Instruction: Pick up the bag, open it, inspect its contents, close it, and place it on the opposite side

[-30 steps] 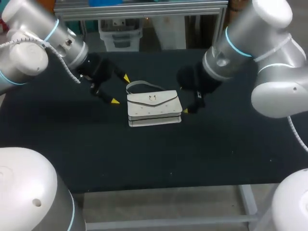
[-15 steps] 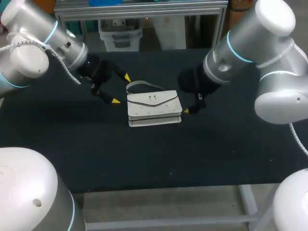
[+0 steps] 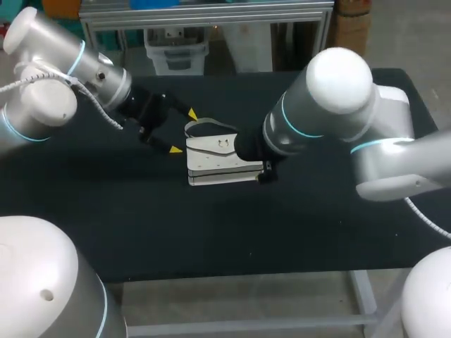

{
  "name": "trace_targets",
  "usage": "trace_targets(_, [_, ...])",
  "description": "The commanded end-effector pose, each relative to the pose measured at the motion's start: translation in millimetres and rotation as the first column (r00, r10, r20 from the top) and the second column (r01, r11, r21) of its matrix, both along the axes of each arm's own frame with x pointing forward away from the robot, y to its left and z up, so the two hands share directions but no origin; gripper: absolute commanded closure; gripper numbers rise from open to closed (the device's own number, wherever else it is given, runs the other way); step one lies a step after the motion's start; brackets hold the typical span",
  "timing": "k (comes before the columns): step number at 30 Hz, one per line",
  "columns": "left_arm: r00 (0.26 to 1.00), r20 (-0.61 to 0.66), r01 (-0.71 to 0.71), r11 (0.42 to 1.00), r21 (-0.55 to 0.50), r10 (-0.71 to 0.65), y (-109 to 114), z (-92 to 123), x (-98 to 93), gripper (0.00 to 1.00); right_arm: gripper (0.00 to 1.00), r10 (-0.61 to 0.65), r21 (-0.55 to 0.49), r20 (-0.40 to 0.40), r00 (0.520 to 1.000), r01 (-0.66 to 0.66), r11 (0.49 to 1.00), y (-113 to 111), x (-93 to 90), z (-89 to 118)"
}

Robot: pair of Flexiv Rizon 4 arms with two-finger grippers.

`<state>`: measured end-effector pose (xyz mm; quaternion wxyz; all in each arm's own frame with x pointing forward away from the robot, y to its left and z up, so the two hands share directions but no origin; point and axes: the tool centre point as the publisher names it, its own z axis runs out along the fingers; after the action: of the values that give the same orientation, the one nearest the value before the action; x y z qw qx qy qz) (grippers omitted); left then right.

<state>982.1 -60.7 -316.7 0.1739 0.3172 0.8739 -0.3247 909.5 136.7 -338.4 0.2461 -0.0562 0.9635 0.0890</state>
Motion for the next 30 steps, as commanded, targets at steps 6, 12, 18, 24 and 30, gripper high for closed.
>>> trace_targets(6, [0.999,-0.006,0.051,0.999,0.001,-0.051,-9.3,-7.2,7.5,0.00,0.09,-0.018,-0.011,0.084,0.996,0.019,1.000,-2.3,13.6,-18.3])
trace_targets(12, [0.997,-0.004,0.083,0.997,0.001,-0.083,-12.6,-10.0,10.3,0.00,0.24,-0.021,-0.034,0.095,0.995,0.024,0.999,1.2,26.3,-23.0])
trace_targets(18, [0.995,-0.001,0.102,0.995,0.001,-0.102,-14.6,-12.0,12.8,0.00,0.41,-0.016,-0.043,0.107,0.994,0.021,0.999,4.1,39.2,-25.2])
trace_targets(24, [0.994,-0.008,0.112,0.994,0.005,-0.112,-14.2,-13.0,14.4,0.00,0.43,0.001,-0.055,0.105,0.994,0.005,0.998,10.0,45.9,-30.5])
trace_targets(30, [0.992,-0.014,0.122,0.992,0.014,-0.121,-13.3,-15.7,14.9,0.00,0.47,-0.001,-0.065,0.099,0.995,0.007,0.998,11.2,51.8,-36.2])
